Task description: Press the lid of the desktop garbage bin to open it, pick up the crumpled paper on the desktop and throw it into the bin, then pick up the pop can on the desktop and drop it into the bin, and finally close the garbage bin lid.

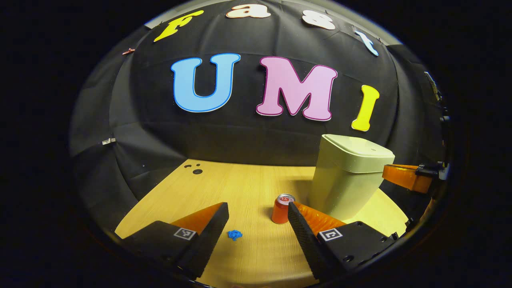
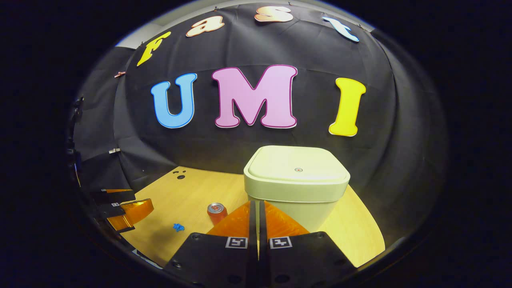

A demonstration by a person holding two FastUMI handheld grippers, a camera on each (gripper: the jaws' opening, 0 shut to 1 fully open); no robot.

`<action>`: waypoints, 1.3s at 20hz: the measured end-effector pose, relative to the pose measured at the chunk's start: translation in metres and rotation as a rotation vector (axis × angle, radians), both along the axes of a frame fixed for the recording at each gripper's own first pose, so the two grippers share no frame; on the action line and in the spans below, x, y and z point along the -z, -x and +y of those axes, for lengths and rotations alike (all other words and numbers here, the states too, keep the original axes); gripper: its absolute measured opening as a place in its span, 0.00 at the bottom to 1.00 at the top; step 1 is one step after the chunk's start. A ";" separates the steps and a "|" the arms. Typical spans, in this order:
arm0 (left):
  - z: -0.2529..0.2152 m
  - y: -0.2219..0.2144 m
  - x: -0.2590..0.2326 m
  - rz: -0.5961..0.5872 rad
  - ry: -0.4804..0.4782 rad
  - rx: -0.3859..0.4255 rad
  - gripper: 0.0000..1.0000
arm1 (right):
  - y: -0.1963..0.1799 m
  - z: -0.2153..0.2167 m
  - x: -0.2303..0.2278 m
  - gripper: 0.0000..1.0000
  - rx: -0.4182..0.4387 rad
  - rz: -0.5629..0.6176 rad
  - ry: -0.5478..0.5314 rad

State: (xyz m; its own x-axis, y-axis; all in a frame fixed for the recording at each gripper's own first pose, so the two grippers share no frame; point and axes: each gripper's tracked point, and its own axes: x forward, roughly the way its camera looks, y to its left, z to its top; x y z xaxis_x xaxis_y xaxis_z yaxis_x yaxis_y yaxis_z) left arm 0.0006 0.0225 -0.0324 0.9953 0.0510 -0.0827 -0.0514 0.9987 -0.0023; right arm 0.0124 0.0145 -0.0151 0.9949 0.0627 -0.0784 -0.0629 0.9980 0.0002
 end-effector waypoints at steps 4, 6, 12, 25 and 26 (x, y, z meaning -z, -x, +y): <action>0.002 -0.003 0.002 0.002 0.006 -0.009 0.95 | -0.010 0.002 -0.017 0.05 -0.013 0.001 -0.016; 0.001 -0.004 0.002 -0.001 0.010 -0.007 0.96 | -0.014 0.001 -0.021 0.05 -0.017 0.034 -0.025; 0.002 -0.007 0.004 0.005 0.017 -0.009 0.96 | -0.043 -0.022 -0.052 0.05 0.017 0.007 -0.033; 0.011 -0.007 0.008 0.021 0.015 -0.062 0.96 | -0.090 -0.073 -0.042 0.05 0.114 0.058 -0.030; 0.012 -0.007 0.009 0.024 0.018 -0.065 0.96 | -0.094 -0.074 -0.042 0.05 0.115 0.060 -0.025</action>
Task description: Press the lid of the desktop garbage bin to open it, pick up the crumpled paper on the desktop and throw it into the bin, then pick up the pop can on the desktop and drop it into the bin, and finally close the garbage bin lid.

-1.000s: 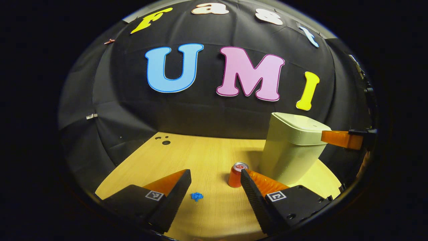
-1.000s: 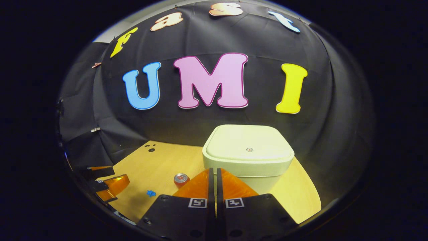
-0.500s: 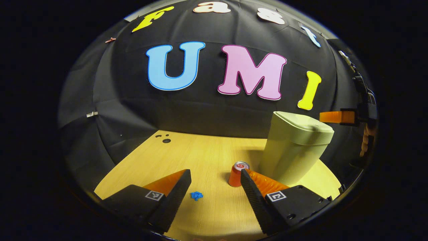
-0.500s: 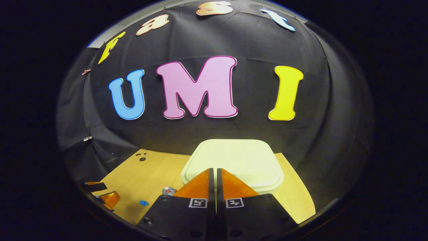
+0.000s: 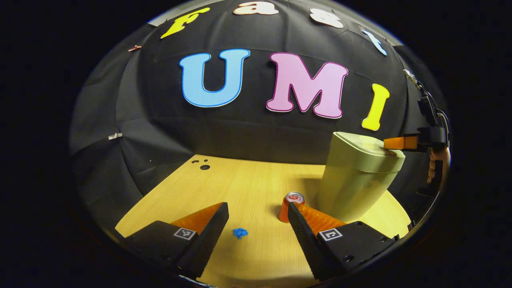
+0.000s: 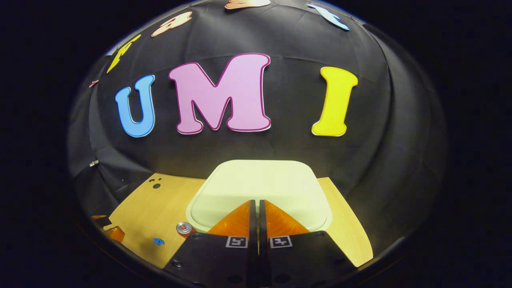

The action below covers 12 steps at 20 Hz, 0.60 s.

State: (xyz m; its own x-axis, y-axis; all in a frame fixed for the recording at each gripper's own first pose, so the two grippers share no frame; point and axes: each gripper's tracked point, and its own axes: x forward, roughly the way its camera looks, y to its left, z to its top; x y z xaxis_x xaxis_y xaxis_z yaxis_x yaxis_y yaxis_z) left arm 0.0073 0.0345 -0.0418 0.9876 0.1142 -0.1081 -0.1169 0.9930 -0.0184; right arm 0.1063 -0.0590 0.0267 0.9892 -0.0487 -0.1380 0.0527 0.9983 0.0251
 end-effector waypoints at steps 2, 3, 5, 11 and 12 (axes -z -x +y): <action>-0.001 0.000 0.004 0.010 0.004 -0.002 0.96 | 0.001 0.001 0.000 0.05 0.002 0.001 0.008; -0.001 -0.001 0.004 0.016 0.000 -0.007 0.96 | 0.001 0.001 0.001 0.05 0.001 0.001 0.016; 0.005 -0.001 0.004 0.019 0.000 -0.020 0.96 | 0.002 0.000 0.002 0.05 0.001 -0.001 0.025; 0.005 0.000 0.013 0.049 0.024 -0.020 0.96 | 0.003 0.001 0.004 0.05 -0.003 -0.030 0.010; 0.005 0.000 0.015 0.053 0.025 -0.020 0.96 | 0.002 0.000 0.004 0.05 0.003 -0.031 0.035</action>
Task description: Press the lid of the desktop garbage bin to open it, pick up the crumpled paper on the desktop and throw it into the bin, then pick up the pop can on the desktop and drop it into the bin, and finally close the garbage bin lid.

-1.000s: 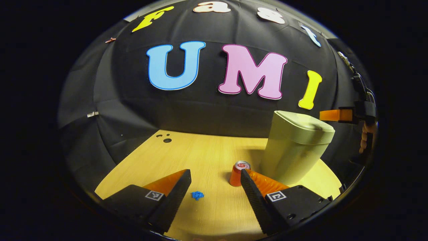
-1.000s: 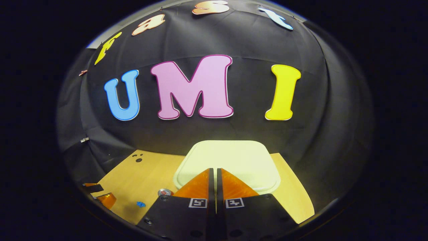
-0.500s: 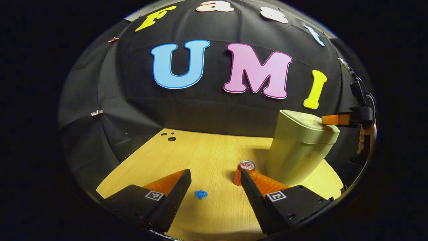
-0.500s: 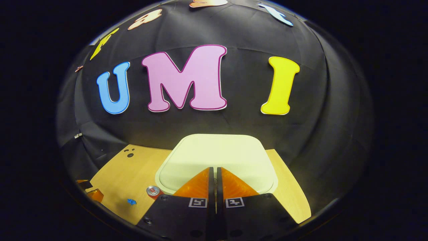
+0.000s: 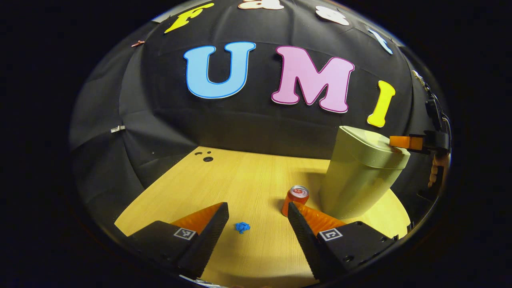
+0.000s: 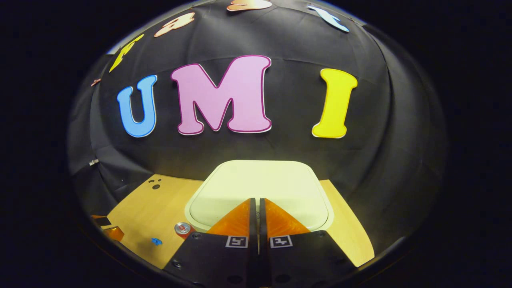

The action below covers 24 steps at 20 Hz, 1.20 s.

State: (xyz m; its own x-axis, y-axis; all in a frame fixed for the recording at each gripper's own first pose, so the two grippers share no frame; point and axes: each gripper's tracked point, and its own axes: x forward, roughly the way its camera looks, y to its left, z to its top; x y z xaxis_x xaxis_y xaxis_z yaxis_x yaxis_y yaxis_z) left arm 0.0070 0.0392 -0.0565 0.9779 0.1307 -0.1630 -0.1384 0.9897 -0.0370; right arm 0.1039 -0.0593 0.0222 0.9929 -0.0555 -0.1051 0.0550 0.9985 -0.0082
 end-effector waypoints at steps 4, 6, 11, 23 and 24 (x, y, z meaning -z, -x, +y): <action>0.001 0.000 0.002 0.004 0.023 -0.002 0.96 | 0.001 0.000 -0.001 0.05 0.016 -0.012 0.062; 0.006 0.002 0.002 0.000 0.029 -0.005 0.96 | 0.002 0.000 -0.006 0.05 0.018 -0.024 0.055; 0.020 0.012 -0.007 -0.038 0.010 -0.006 0.96 | 0.010 0.007 -0.009 0.05 0.022 -0.024 0.064; 0.065 0.043 0.012 -0.064 -0.018 0.033 0.96 | 0.067 0.037 -0.001 0.05 0.079 -0.073 -0.032; 0.068 0.042 0.018 -0.061 -0.032 0.042 0.96 | 0.071 0.039 0.004 0.05 0.084 -0.068 -0.048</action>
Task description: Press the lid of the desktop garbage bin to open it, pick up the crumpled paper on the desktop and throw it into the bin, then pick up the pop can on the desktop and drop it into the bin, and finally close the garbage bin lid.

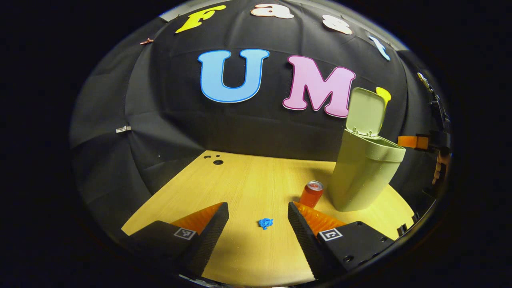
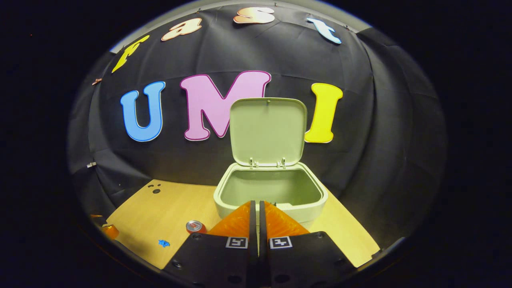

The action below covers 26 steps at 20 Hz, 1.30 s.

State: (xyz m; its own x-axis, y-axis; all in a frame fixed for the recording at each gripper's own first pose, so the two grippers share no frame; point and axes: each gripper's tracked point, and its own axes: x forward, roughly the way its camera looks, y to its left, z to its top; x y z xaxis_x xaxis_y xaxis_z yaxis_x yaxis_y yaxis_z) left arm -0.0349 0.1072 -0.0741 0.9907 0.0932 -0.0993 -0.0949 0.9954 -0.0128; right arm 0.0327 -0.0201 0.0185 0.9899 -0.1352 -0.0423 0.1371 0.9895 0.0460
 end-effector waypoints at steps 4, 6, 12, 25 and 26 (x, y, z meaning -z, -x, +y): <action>0.006 -0.001 0.020 0.054 0.039 0.047 0.96 | 0.021 0.005 0.025 0.05 0.024 0.043 -0.055; 0.004 -0.004 0.029 0.076 0.062 0.066 0.96 | 0.031 0.001 0.034 0.05 0.052 0.061 -0.050; -0.001 -0.029 0.046 0.105 0.052 0.109 0.99 | 0.055 -0.008 0.047 0.05 0.099 0.104 -0.060; 0.000 -0.126 0.118 0.284 0.111 -0.013 0.96 | 0.064 -0.009 0.124 0.94 -0.022 0.316 -0.078; 0.000 -0.131 0.123 0.295 0.109 -0.030 0.96 | 0.064 -0.009 0.130 0.95 -0.029 0.337 -0.075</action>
State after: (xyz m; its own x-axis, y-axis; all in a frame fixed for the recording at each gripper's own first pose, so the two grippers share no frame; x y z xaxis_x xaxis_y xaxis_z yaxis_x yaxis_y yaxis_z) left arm 0.0960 0.1071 -0.1975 0.9148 0.0947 -0.3926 -0.1392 0.9865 -0.0867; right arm -0.0311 -0.0294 -0.1112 0.9220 -0.0915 -0.3763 0.1291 0.9887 0.0759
